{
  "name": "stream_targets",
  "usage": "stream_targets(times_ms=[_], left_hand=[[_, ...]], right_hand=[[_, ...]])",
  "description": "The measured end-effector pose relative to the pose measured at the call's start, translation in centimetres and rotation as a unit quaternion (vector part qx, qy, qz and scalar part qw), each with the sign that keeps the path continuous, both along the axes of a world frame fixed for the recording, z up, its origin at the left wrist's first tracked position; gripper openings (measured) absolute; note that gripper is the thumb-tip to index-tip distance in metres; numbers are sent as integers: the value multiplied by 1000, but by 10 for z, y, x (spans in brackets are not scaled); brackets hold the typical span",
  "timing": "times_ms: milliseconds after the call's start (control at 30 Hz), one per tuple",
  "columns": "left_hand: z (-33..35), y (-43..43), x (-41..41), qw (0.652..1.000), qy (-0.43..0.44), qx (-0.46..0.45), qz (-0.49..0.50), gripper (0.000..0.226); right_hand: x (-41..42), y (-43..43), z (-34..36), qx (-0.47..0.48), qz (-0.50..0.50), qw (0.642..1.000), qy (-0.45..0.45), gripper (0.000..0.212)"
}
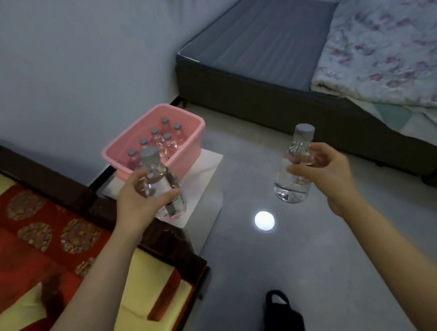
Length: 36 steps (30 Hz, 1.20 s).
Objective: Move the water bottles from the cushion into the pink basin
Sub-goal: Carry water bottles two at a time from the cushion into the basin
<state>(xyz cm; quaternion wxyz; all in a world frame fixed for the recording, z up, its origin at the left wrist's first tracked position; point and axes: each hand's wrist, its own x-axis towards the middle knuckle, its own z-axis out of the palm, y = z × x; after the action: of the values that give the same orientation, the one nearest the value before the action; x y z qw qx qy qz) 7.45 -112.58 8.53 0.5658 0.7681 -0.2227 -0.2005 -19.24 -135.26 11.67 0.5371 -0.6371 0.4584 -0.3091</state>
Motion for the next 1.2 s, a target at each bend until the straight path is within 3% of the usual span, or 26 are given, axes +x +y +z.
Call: stream_targets(times_ms=[200, 433, 900, 1000, 1133, 1200], left_hand=[[-1, -68, 18, 995, 4, 3, 101, 65], [-5, -106, 45, 982, -4, 16, 189, 61], [-40, -138, 171, 958, 28, -1, 286, 69], [-53, -145, 196, 962, 26, 14, 272, 65], [-71, -157, 215, 963, 32, 32, 266, 68], [-86, -164, 227, 962, 39, 53, 266, 70]], right_hand=[[68, -111, 4, 13, 104, 994, 13, 62], [155, -182, 6, -1, 215, 976, 32, 60], [360, -224, -41, 9, 362, 932, 20, 50], [403, -224, -58, 23, 377, 926, 25, 57], [445, -211, -88, 30, 408, 912, 39, 41], [462, -204, -108, 26, 433, 899, 55, 45]])
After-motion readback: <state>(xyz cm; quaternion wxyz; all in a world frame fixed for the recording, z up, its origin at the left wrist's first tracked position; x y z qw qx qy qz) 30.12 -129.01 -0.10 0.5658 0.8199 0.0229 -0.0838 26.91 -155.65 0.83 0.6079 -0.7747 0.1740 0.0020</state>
